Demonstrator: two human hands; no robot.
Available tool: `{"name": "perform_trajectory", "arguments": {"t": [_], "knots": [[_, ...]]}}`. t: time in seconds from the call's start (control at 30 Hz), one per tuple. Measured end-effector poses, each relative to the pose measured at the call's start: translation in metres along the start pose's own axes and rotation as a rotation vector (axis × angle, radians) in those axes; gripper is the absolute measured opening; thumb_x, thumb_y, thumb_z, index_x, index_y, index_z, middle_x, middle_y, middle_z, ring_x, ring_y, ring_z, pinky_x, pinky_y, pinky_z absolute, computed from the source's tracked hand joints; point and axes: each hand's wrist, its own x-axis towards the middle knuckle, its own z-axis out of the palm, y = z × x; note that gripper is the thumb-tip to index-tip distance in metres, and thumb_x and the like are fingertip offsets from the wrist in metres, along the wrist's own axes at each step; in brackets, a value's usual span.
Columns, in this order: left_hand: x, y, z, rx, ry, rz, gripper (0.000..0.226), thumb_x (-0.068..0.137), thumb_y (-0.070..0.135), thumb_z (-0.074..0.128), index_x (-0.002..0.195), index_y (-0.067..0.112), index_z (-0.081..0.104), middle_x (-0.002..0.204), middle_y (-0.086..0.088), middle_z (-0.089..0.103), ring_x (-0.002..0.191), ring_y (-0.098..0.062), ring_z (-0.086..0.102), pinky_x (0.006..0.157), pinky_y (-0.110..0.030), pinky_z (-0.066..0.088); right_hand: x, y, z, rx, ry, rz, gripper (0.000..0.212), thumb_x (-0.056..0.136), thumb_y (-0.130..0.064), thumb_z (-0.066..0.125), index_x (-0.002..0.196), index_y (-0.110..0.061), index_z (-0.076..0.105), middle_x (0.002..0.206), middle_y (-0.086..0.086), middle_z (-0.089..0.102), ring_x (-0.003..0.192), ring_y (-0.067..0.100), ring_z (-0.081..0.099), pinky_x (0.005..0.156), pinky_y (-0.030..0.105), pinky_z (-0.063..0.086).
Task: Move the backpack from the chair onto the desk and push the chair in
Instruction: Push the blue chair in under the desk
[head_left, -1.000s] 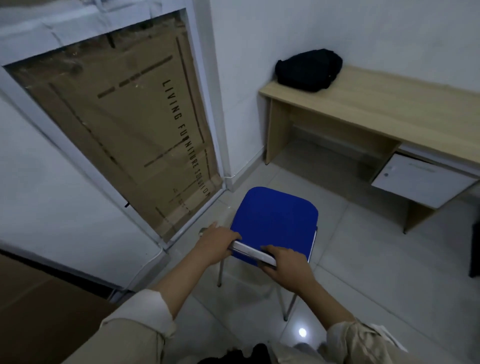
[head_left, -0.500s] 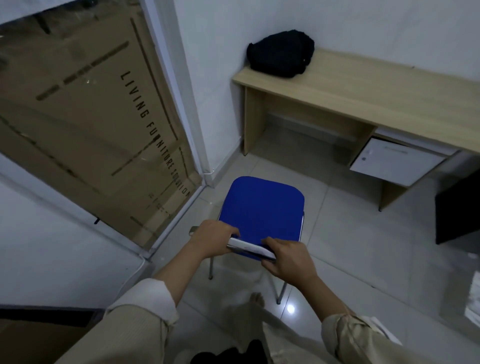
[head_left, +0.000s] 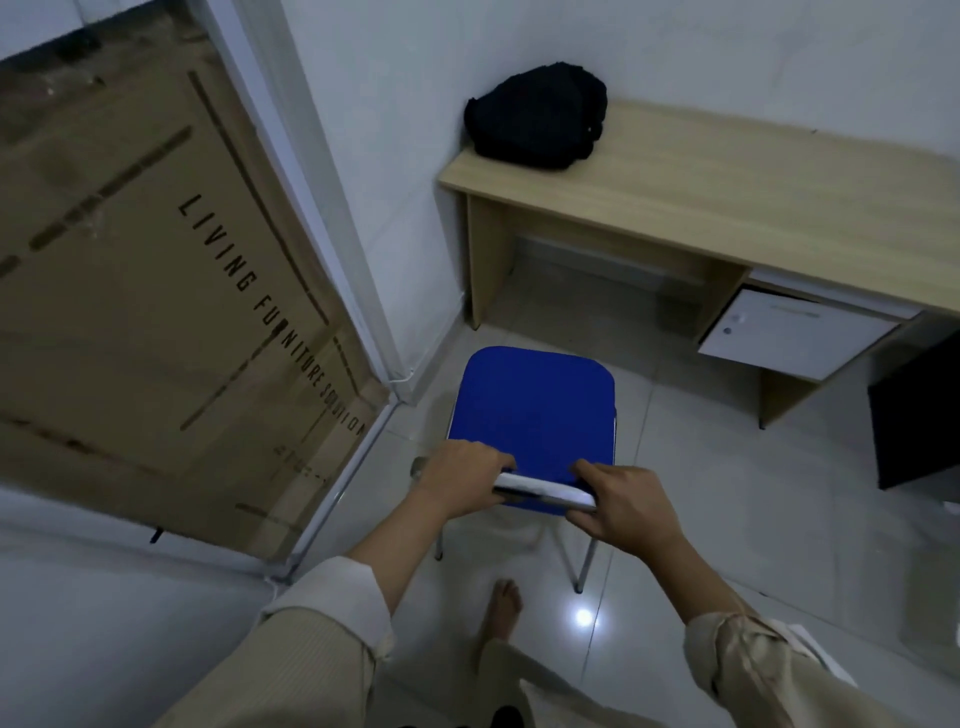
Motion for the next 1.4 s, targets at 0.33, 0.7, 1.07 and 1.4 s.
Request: {"name": "perform_trajectory", "arguments": {"t": [0.33,0.7,1.07,1.4], "knots": [[0.115,-0.058,-0.040,-0.045,-0.061,0.103,0.064,0.075,0.078,0.047,0.105,0.023,0.060,0.097,0.002,0.068,0.078,-0.016,0.061,0.065,-0.027,0.043,0.098,0.058,-0.008,0.032,-0.016,0.068,0.044,0.079,-0.057,0.050,0.103,-0.022,0.061,0.078,-0.003,0.070,0.061,0.018,0.063,0.058,0.033,0.054],[0.229,-0.093,-0.065,-0.039,-0.026,0.185,0.053,0.081,0.071,0.047,0.104,0.025,0.059,0.096,0.001,0.067,0.077,-0.017,0.061,0.061,-0.029,0.041,0.181,0.126,-0.019,0.019,0.005,0.128,0.038,0.076,-0.053,0.053,0.093,-0.020,0.060,0.071,-0.002,0.068,0.055,0.020,0.059,0.049,0.030,0.048],[0.360,-0.137,-0.096,-0.008,0.016,0.305,0.049,0.083,0.068,0.045,0.106,0.026,0.058,0.097,0.001,0.067,0.077,-0.018,0.061,0.063,-0.028,0.038,0.272,0.202,-0.024,-0.017,0.061,0.209,0.035,0.077,-0.055,0.055,0.090,-0.022,0.059,0.066,-0.003,0.065,0.049,0.018,0.056,0.045,0.029,0.047],[0.449,-0.158,-0.119,0.008,-0.034,0.355,0.054,0.080,0.069,0.049,0.108,0.023,0.059,0.100,-0.001,0.067,0.082,-0.020,0.062,0.066,-0.032,0.043,0.334,0.259,-0.031,-0.021,0.055,0.283,0.043,0.074,-0.051,0.058,0.098,-0.016,0.063,0.074,0.003,0.069,0.056,0.025,0.061,0.050,0.032,0.050]]}}
